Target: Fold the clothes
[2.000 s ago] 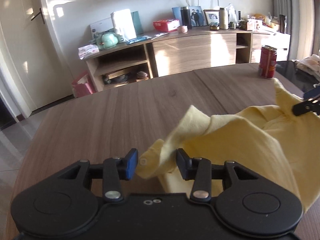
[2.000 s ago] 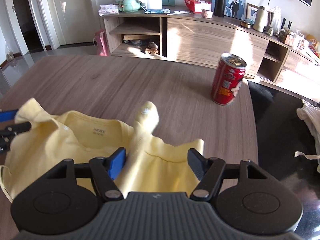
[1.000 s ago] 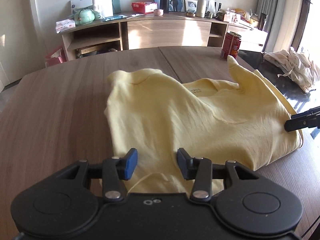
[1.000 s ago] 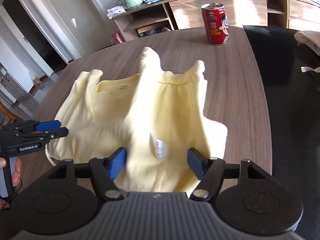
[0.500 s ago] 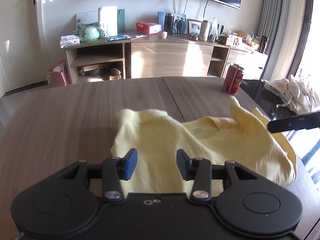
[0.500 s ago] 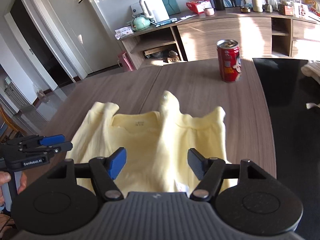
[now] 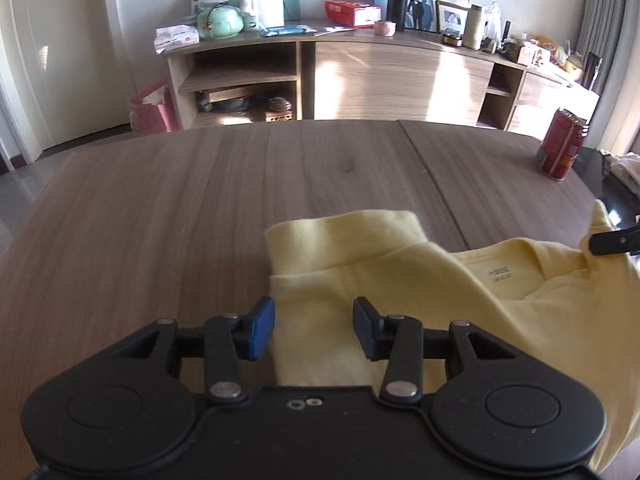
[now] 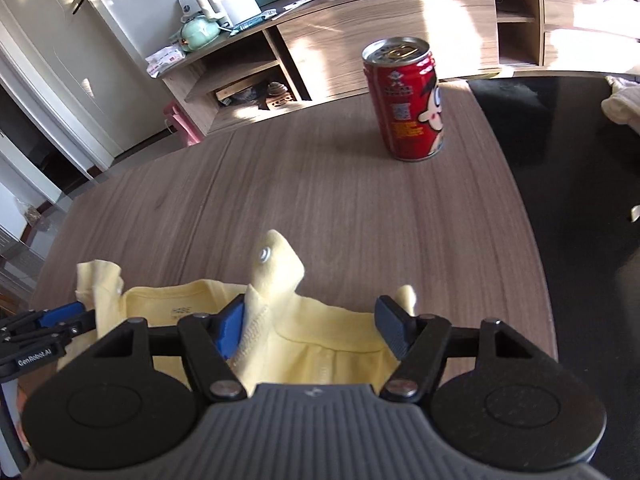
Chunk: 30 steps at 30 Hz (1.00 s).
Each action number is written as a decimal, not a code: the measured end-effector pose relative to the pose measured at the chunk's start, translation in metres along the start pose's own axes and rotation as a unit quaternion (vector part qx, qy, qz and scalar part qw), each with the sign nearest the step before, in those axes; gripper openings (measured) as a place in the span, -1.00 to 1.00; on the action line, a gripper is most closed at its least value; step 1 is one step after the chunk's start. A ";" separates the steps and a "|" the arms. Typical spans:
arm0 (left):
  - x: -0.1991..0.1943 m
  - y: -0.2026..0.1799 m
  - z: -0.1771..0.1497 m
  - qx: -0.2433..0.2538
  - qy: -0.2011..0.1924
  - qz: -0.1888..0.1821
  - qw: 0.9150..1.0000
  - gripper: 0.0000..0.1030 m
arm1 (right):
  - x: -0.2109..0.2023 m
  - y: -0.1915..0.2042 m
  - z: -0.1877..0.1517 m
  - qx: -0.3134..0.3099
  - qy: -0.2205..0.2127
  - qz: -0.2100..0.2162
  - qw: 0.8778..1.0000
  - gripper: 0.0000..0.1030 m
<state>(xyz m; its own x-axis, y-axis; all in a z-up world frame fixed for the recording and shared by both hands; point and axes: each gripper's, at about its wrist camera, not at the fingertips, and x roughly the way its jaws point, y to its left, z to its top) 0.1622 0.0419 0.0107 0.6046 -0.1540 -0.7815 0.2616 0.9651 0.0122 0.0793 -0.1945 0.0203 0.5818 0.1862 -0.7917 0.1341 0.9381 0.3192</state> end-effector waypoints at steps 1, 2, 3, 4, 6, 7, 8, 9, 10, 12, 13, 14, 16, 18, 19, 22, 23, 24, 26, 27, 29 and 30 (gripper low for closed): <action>0.001 0.004 -0.002 -0.004 0.002 0.001 1.000 -0.13 | -0.002 -0.003 0.000 -0.001 -0.001 -0.006 1.000 0.38; 0.000 0.008 -0.003 -0.007 0.001 0.002 1.000 -0.13 | -0.004 -0.006 -0.001 0.001 -0.003 -0.010 1.000 0.38; -0.004 0.009 -0.003 -0.006 -0.005 0.005 1.000 -0.13 | -0.008 -0.008 -0.001 0.001 -0.007 -0.017 1.000 0.38; -0.009 0.008 -0.002 -0.003 -0.014 0.006 1.000 -0.17 | -0.010 -0.009 -0.001 0.000 -0.011 -0.021 1.000 0.38; -0.020 0.006 -0.002 0.000 -0.031 0.000 1.000 -0.17 | -0.020 -0.011 -0.001 0.001 -0.024 -0.013 1.000 0.38; -0.024 0.005 -0.003 0.000 -0.037 -0.007 0.999 -0.17 | -0.026 -0.011 0.000 0.001 -0.032 -0.008 0.999 0.38; -0.028 0.003 -0.003 0.002 -0.044 -0.010 0.999 -0.17 | -0.029 -0.013 0.000 0.000 -0.032 -0.008 0.999 0.38; -0.032 0.000 -0.004 0.009 -0.052 -0.009 0.999 -0.17 | -0.031 -0.015 0.000 -0.001 -0.028 -0.010 1.000 0.38; -0.036 -0.003 -0.005 0.014 -0.060 -0.010 0.998 -0.17 | -0.033 -0.017 -0.001 -0.002 -0.025 -0.012 1.000 0.38; -0.041 -0.009 -0.007 0.020 -0.069 -0.016 0.997 -0.17 | -0.037 -0.022 -0.001 -0.004 -0.018 -0.016 1.000 0.38; -0.043 -0.011 -0.007 0.019 -0.072 -0.020 0.997 -0.17 | -0.035 -0.025 -0.001 -0.006 -0.008 -0.022 1.000 0.38; -0.045 -0.013 -0.007 0.020 -0.075 -0.024 0.997 -0.17 | -0.031 -0.027 -0.001 -0.005 -0.002 -0.026 1.000 0.38; -0.048 -0.018 -0.008 0.026 -0.081 -0.028 0.996 -0.17 | -0.023 -0.034 -0.001 0.005 0.010 -0.021 1.000 0.38; -0.052 -0.022 -0.008 0.035 -0.088 -0.027 0.995 -0.17 | -0.013 -0.035 -0.001 0.006 0.020 -0.018 1.000 0.29; -0.053 -0.024 -0.008 0.039 -0.090 -0.027 0.995 -0.17 | -0.009 -0.035 -0.002 0.002 0.025 -0.019 1.000 0.23; -0.055 -0.026 -0.006 0.040 -0.097 -0.028 0.994 -0.17 | -0.008 -0.030 -0.002 -0.018 0.029 -0.021 0.999 -0.29; -0.056 -0.026 -0.006 0.038 -0.099 -0.028 0.994 -0.17 | -0.010 -0.029 -0.002 -0.019 0.029 -0.016 0.999 -0.41; -0.057 -0.026 -0.006 0.036 -0.100 -0.028 0.994 -0.17 | -0.011 -0.028 -0.003 -0.025 0.026 -0.018 0.999 -0.59; -0.058 -0.026 -0.006 0.032 -0.102 -0.030 0.994 -0.17 | -0.015 -0.025 -0.004 -0.042 0.020 -0.027 0.999 -0.73; -0.059 -0.025 -0.007 0.032 -0.103 -0.030 0.994 -0.17 | -0.018 -0.025 -0.005 -0.044 0.016 -0.029 0.998 -0.74; -0.060 -0.025 -0.008 0.034 -0.104 -0.028 0.994 -0.17 | -0.020 -0.028 -0.006 -0.047 0.010 -0.033 0.998 -0.75; -0.060 -0.024 -0.009 0.034 -0.103 -0.026 0.994 -0.17 | -0.023 -0.028 -0.007 -0.053 0.008 -0.040 0.998 -0.75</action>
<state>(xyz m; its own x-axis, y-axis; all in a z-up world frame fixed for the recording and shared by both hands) 0.1134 0.0302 0.0518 0.7286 -0.2508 -0.6373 0.3426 0.9392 0.0220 0.0567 -0.2234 0.0255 0.5594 0.1137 -0.8211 0.0933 0.9756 0.1986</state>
